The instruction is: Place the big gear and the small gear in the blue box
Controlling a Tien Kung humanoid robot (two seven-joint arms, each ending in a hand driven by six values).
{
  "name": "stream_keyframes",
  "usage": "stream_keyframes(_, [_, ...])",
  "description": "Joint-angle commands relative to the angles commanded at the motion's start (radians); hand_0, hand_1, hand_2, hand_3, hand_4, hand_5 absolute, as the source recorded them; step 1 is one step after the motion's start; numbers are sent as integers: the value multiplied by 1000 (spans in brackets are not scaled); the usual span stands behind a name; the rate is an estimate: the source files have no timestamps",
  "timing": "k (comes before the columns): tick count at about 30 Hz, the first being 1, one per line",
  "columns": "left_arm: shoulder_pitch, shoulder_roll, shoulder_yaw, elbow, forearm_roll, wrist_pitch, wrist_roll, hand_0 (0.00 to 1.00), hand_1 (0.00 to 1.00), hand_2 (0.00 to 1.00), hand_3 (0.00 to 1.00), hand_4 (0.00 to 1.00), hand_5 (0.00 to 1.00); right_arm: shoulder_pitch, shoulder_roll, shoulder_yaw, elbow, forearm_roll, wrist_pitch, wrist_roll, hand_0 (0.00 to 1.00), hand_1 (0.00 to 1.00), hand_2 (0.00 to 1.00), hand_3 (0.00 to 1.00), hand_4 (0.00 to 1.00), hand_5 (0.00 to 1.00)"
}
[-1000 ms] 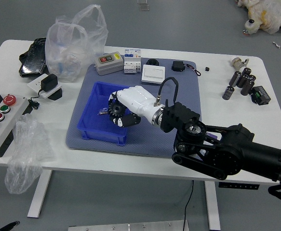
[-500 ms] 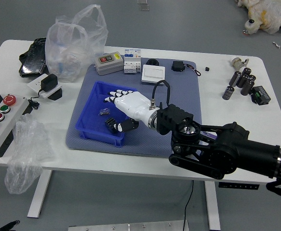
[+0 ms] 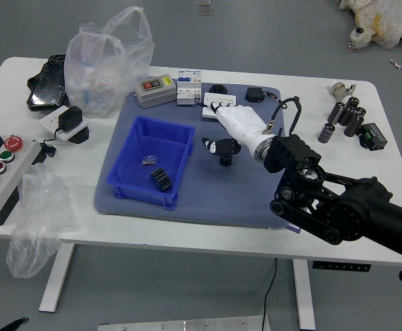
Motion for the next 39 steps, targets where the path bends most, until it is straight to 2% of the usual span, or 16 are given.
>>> stream_keyframes(1, [-1,0,1,0,0,0,-1,653,594,584,743,741,642,-4,1,-6,-7,6,4,-4,614,698,787,850,658,264])
stream_keyframes(12, [-3,0,1,0,1,-1,-1,653,593,584,743,738,650,-7,40,-82,-119,62,6,11,603,684,772,837,658,269])
stream_keyframes(13, [-3,0,0,0,2,-1,-1,653,593,584,743,737,653,-6,43,-87,-125,65,4,12,546,593,658,708,575,299])
stream_keyframes(18, [-4,0,1,0,1,-2,-2,653,593,584,743,737,653,-1,54,-107,-141,65,-1,11,546,593,658,708,575,299])
stream_keyframes(19, [-4,0,2,0,1,-2,-2,653,594,584,743,737,654,-1,57,-112,-144,65,-1,10,498,516,541,612,268,225])
stream_keyframes(24, [-4,0,5,1,-2,-3,-4,653,594,584,743,737,654,2,63,-135,-151,66,-1,6,498,516,541,612,268,225])
stream_keyframes(25, [-4,0,5,1,-2,-3,-5,653,593,584,743,734,654,2,63,-137,-151,65,-2,6,465,493,512,593,274,160])
stream_keyframes(30, [-5,1,9,2,-5,-3,-8,653,593,584,743,734,654,3,60,-133,-145,52,-11,6,465,493,512,593,274,160])
stream_keyframes(31, [-5,1,9,2,-5,-3,-8,653,594,584,743,733,658,4,59,-131,-143,50,-12,6,454,491,509,597,280,122])
stream_keyframes(36, [-5,1,9,2,-4,-3,-9,653,594,584,743,733,658,5,55,-118,-137,40,-19,9,454,491,509,597,280,122])
stream_keyframes(37, [-4,1,9,2,-4,-3,-9,653,594,584,743,733,656,5,54,-112,-135,38,-21,10,456,516,559,623,234,171])
stream_keyframes(39, [-4,1,9,2,-4,-3,-9,653,594,584,743,733,656,5,52,-104,-133,35,-24,13,456,516,559,623,234,171])
